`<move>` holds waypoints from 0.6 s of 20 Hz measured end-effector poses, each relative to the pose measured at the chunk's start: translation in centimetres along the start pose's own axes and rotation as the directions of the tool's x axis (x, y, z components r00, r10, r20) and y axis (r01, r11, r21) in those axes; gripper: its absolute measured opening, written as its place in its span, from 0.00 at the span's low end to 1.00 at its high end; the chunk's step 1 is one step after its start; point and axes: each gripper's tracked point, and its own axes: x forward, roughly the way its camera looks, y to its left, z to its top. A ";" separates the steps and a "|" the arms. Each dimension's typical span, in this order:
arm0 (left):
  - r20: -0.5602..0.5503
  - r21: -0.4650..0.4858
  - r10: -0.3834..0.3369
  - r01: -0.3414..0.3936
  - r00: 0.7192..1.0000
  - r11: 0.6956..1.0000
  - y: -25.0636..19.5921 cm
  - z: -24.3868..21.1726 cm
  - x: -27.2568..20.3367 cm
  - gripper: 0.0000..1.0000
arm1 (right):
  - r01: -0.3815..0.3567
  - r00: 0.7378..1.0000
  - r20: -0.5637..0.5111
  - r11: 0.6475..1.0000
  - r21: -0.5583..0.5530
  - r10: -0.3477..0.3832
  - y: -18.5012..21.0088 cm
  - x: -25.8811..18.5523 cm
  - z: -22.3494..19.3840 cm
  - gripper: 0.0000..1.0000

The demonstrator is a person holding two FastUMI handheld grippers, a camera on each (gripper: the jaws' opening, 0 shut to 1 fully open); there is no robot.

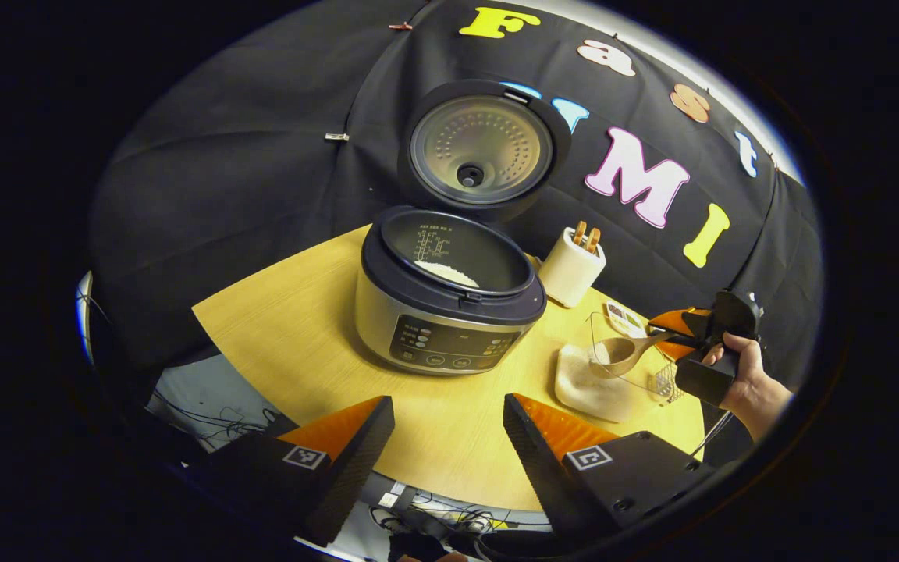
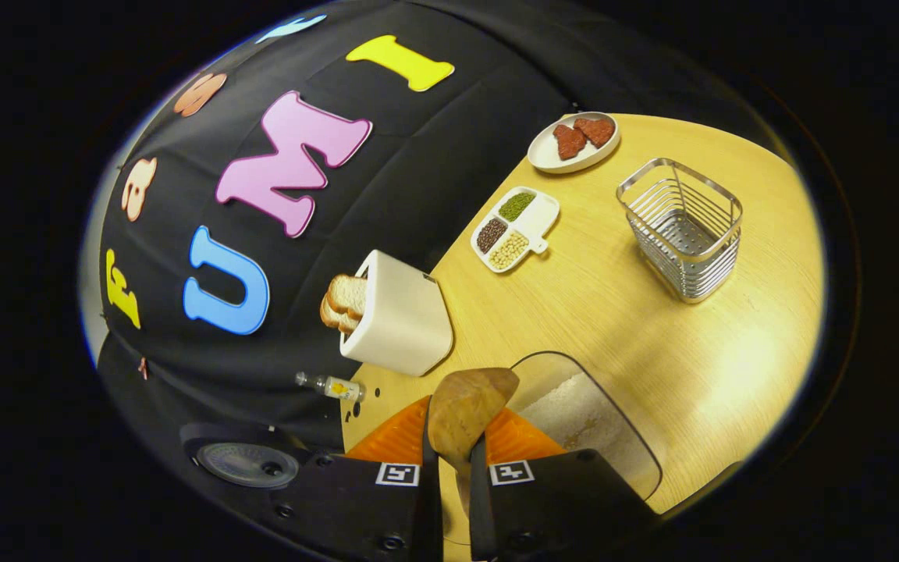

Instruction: Close the left gripper, press the button to open the rice cooker; take a wooden spoon from the chopstick holder with the right hand, scoop a spoonful of rice and pour it into the rice cooker, then put the wooden spoon back into the chopstick holder.

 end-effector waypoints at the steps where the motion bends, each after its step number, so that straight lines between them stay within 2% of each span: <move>1: 0.001 -0.003 -0.014 0.014 1.000 1.000 -0.4 0.2 -0.1 0.95 | -0.004 1.000 -0.003 0.999 0.039 0.004 0.0 -0.6 0.6 0.18; 3: 0.023 -0.003 -0.033 0.033 0.999 0.999 -0.9 1.2 -0.4 0.96 | -0.016 1.000 0.000 0.994 0.107 0.016 0.2 -2.0 1.8 0.18; 8: 0.082 0.028 -0.023 0.020 0.996 0.999 -0.1 3.6 -0.8 0.95 | -0.036 0.998 -0.042 0.969 0.246 0.048 1.3 -4.3 2.7 0.18; 12: 0.094 0.031 -0.014 0.011 0.995 0.999 1.1 4.5 -1.5 0.95 | -0.097 0.991 -0.063 0.960 0.261 0.117 5.1 -5.2 2.4 0.18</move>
